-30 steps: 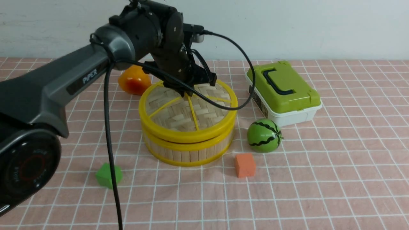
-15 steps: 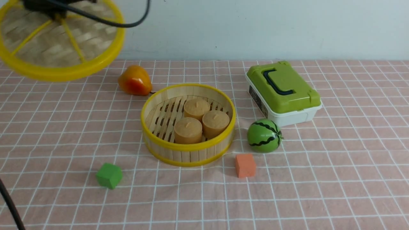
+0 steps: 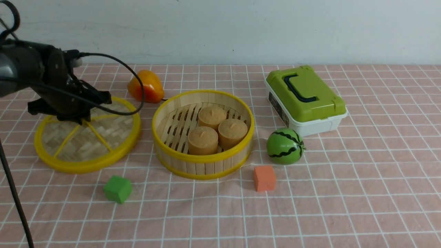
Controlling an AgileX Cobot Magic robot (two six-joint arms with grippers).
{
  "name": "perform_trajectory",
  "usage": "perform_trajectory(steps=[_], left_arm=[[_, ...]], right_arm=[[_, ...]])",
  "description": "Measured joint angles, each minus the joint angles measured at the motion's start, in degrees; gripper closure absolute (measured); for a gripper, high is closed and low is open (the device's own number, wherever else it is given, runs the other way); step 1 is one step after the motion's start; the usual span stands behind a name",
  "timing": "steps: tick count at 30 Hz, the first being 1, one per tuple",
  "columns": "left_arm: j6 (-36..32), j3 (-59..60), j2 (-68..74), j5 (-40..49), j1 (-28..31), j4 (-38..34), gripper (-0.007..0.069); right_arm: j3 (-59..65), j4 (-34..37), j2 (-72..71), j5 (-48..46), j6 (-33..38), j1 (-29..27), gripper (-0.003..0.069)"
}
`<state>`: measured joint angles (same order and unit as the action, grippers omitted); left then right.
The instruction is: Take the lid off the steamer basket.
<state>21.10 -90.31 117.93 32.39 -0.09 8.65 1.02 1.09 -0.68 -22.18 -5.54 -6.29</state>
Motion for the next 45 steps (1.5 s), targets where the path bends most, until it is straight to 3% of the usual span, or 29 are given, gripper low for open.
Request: perform_trajectory(steps=[5, 6, 11, 14, 16, 17, 18, 20, 23, 27, 30, 35, 45], left_arm=[[0.0, 0.0, 0.78, -0.93, 0.0, -1.76, 0.0435], [0.0, -0.52, 0.78, -0.19, 0.0, -3.03, 0.035], [-1.89, -3.56, -1.48, 8.43, 0.0, -5.52, 0.0207], [-5.07, -3.92, -6.16, 10.99, 0.0, -6.56, 0.023], [-7.69, -4.04, -14.04, 11.67, 0.0, -8.0, 0.0319], [-7.89, -4.04, -14.78, 11.67, 0.0, -8.16, 0.0319], [-9.81, -4.39, -21.89, 11.52, 0.0, -9.7, 0.0424], [-11.28, -4.42, -26.79, 11.17, 0.0, -11.0, 0.048], [-16.71, -3.78, -39.66, 10.37, 0.0, -15.15, 0.0638], [-23.22, 0.43, -52.83, 9.74, 0.0, -20.23, 0.0637], [-28.19, 10.67, -64.89, 4.12, 0.0, -25.49, 0.0637], [-30.13, 29.7, -81.95, -5.7, 0.0, -33.01, 0.0637], [-32.92, 58.25, -101.92, -6.12, 0.0, -33.93, 0.0637]], right_arm=[[0.0, 0.0, 0.0, 0.0, 0.0, 0.0, 0.0418], [0.0, 0.0, 0.0, 0.0, 0.0, 0.0, 0.0418], [0.0, 0.0, 0.0, 0.0, 0.0, 0.0, 0.0418], [0.0, 0.0, 0.0, 0.0, 0.0, 0.0, 0.0418], [0.0, 0.0, 0.0, 0.0, 0.0, 0.0, 0.0418], [0.0, 0.0, 0.0, 0.0, 0.0, 0.0, 0.0418], [0.0, 0.0, 0.0, 0.0, 0.0, 0.0, 0.0418], [0.0, 0.0, 0.0, 0.0, 0.0, 0.0, 0.0418], [0.0, 0.0, 0.0, 0.0, 0.0, 0.0, 0.0418], [0.0, 0.0, 0.0, 0.0, 0.0, 0.0, 0.0417], [0.0, 0.0, 0.0, 0.0, 0.0, 0.0, 0.0417], [0.0, 0.0, 0.0, 0.0, 0.0, 0.0, 0.0418], [0.0, 0.0, 0.0, 0.0, 0.0, 0.0, 0.0418]])
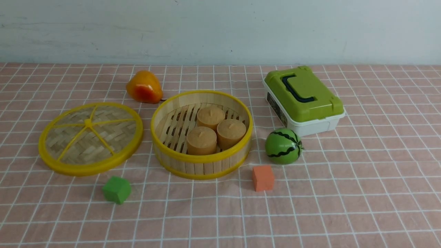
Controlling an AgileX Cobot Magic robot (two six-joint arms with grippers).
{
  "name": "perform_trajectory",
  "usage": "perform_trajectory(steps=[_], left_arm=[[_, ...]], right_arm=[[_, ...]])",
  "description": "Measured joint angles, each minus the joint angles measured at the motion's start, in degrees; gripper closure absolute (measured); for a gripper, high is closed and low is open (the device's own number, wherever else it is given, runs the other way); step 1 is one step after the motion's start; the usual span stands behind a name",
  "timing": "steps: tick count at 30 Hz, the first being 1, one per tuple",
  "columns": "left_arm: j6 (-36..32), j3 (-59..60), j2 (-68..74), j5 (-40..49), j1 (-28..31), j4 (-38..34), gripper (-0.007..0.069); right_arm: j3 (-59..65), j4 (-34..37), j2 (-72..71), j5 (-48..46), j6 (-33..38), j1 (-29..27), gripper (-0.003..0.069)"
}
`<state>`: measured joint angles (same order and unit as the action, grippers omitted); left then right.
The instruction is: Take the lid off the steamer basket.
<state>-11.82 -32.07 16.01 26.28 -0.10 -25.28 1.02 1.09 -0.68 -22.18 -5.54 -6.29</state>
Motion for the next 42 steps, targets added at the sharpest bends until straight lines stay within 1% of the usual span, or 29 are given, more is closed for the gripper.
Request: perform_trajectory(steps=[3, 5, 8, 11, 16, 18, 21, 22, 24, 25, 26, 27, 28, 29, 30, 33, 36, 42], left_arm=[[-0.07, 4.25, -2.98, 0.05, 0.0, 0.0, 0.0637], [-0.13, 10.36, -5.31, 0.42, 0.0, -0.16, 0.0637], [-0.19, 14.58, -5.88, 0.65, 0.0, -0.07, 0.0637], [-0.25, 19.13, -5.94, 0.14, -0.23, 1.63, 0.0637], [0.54, 22.12, -6.19, -1.27, -3.8, 2.98, 0.0637], [0.96, 25.14, -8.33, -7.59, -6.83, 3.26, 0.0637], [2.42, 29.63, -11.11, -15.49, -7.73, 7.15, 0.0637], [4.18, 30.54, -11.78, -17.47, -7.73, 9.38, 0.0637], [9.96, 32.91, -14.25, -19.88, -6.66, 15.55, 0.0637], [10.65, 33.03, -14.45, -19.88, -6.53, 16.1, 0.0637], [15.32, 33.49, -15.75, -19.67, -5.52, 19.16, 0.0637], [16.49, 33.47, -16.03, -19.36, -5.26, 19.78, 0.0637], [19.99, 33.47, -16.54, -16.26, -4.16, 21.4, 0.0637], [20.22, 33.47, -16.61, -15.75, -4.05, 21.51, 0.0637], [21.08, 33.47, -16.62, -12.3, -3.6, 21.8, 0.0637], [20.82, 33.86, -16.62, -5.07, -2.88, 21.71, 0.0637], [19.53, 33.92, -16.62, -4.46, -2.83, 21.71, 0.0637], [19.1, 33.92, -16.62, -4.46, -2.83, 21.71, 0.0637]], right_arm=[[0.0, 0.0, 0.0, 0.0, 0.0, 0.0, 0.0418], [0.0, 0.0, 0.0, 0.0, 0.0, 0.0, 0.0418], [0.0, 0.0, 0.0, 0.0, 0.0, 0.0, 0.0418], [0.0, 0.0, 0.0, 0.0, 0.0, 0.0, 0.0418], [0.0, 0.0, 0.0, 0.0, 0.0, 0.0, 0.0418], [0.0, 0.0, 0.0, 0.0, 0.0, 0.0, 0.0418], [0.0, 0.0, 0.0, 0.0, 0.0, 0.0, 0.0418], [0.0, 0.0, 0.0, 0.0, 0.0, 0.0, 0.0418], [0.0, 0.0, 0.0, 0.0, 0.0, 0.0, 0.0418], [0.0, 0.0, 0.0, 0.0, 0.0, 0.0, 0.0418], [0.0, 0.0, 0.0, 0.0, 0.0, 0.0, 0.0418], [0.0, 0.0, 0.0, 0.0, 0.0, 0.0, 0.0418], [0.0, 0.0, 0.0, 0.0, 0.0, 0.0, 0.0418], [0.0, 0.0, 0.0, 0.0, 0.0, 0.0, 0.0418], [0.0, 0.0, 0.0, 0.0, 0.0, 0.0, 0.0418], [0.0, 0.0, 0.0, 0.0, 0.0, 0.0, 0.0418], [0.0, 0.0, 0.0, 0.0, 0.0, 0.0, 0.0417], [0.0, 0.0, 0.0, 0.0, 0.0, 0.0, 0.0416]])
